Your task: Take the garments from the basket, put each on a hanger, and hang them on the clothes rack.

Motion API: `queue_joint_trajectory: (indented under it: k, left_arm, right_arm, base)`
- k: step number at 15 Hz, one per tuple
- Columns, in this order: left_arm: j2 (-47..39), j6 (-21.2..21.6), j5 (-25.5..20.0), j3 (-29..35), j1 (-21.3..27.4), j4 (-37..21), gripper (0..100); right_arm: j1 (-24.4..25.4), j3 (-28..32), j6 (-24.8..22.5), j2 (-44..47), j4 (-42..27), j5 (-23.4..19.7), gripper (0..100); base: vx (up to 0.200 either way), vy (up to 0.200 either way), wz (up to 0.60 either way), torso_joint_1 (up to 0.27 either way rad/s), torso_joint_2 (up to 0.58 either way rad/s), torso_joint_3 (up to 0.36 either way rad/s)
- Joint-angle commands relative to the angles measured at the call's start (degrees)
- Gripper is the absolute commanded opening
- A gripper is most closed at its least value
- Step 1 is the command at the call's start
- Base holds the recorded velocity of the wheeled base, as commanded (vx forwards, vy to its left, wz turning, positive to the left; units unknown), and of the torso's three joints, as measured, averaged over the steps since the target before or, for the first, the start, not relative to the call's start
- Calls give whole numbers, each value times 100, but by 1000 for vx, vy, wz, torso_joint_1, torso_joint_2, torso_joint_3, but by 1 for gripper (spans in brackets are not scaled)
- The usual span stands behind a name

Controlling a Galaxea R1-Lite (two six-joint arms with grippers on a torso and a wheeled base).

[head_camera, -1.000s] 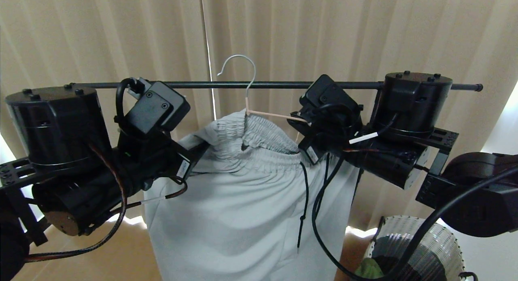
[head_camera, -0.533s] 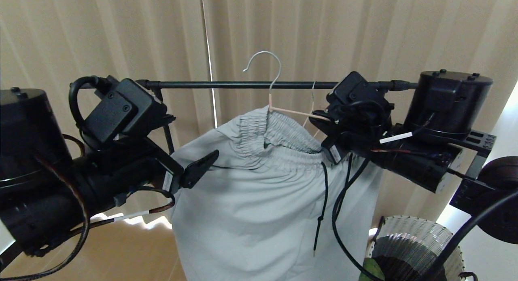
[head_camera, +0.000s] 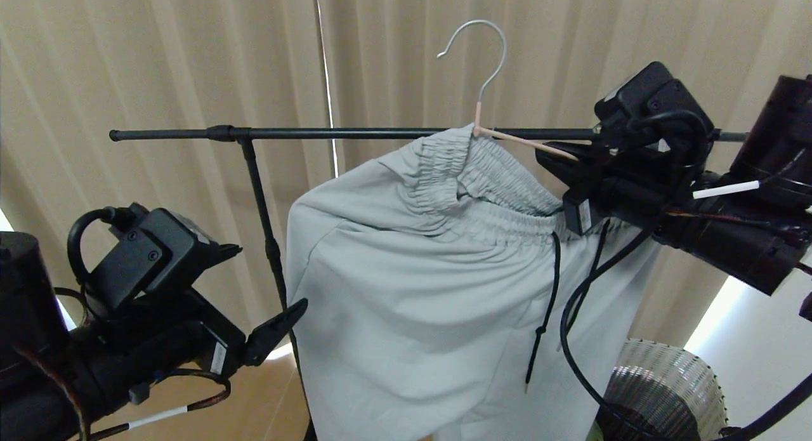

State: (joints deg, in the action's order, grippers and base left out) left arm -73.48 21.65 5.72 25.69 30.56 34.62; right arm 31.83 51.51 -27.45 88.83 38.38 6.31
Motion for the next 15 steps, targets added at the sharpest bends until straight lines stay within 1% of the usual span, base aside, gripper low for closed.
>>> queue_joint_trajectory:
  k: [1, 3, 5, 6, 8, 10, 14, 15]
  left_arm:
    - [18, 6, -9, -160, -68, 10, 100]
    - [10, -3, -9, -169, -77, 10, 100]
    - [-69, -47, 0, -143, -332, 10, 100]
    - [-131, -91, -9, -116, -481, 10, 100]
    - [-280, -302, -44, -11, -613, 10, 100]
    - [-351, -390, -343, 77, -622, 10, 100]
    - [-403, -355, -405, 95, -613, 10, 100]
    - [-412, -355, -405, 95, -613, 18, 0]
  right_arm:
    - [-10, -18, 73, -270, -6, -43, 0]
    - [-10, -27, 258, -323, -6, -60, 0]
    - [-10, -9, 293, -384, 3, -104, 0]
    - [-10, -27, 293, -455, 3, -210, 0]
    - [-10, -27, 293, -534, -6, -324, 0]
    - [-10, -27, 293, -586, -6, -333, 0]
    - [-1, -88, 293, -701, -14, -341, 0]
    - [-1, -88, 293, -692, -14, -341, 0]
  base:
    - [0, 0, 0, 0, 0, 0]
    - [0, 0, 0, 0, 0, 0]
    - [0, 0, 0, 0, 0, 0]
    - [0, 0, 0, 0, 0, 0]
    - [0, 0, 0, 0, 0, 0]
    - [0, 0, 0, 0, 0, 0]
    - [0, 0, 0, 0, 0, 0]
    - [0, 0, 0, 0, 0, 0]
